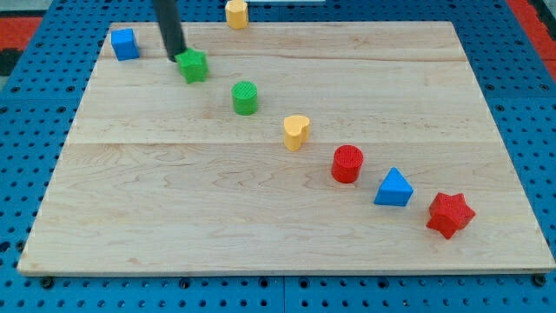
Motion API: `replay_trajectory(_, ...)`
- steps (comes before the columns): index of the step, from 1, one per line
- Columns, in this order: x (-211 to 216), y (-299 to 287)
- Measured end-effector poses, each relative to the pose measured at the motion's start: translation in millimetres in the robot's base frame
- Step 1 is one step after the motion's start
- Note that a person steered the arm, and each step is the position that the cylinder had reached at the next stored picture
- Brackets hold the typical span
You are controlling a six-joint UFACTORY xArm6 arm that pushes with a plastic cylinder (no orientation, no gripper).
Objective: Push the blue cube a bit right
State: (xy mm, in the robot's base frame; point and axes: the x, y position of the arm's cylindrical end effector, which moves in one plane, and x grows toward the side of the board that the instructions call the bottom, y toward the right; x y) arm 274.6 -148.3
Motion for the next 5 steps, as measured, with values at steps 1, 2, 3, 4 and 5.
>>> replay_trajectory(1, -9.1, 2.7)
replay_trajectory(2, 4.2, -56.7)
replay_trajectory(3, 33.1, -37.8)
replay_trajectory(4, 29.1, -125.4)
replay_trajectory(5, -8.0, -151.6)
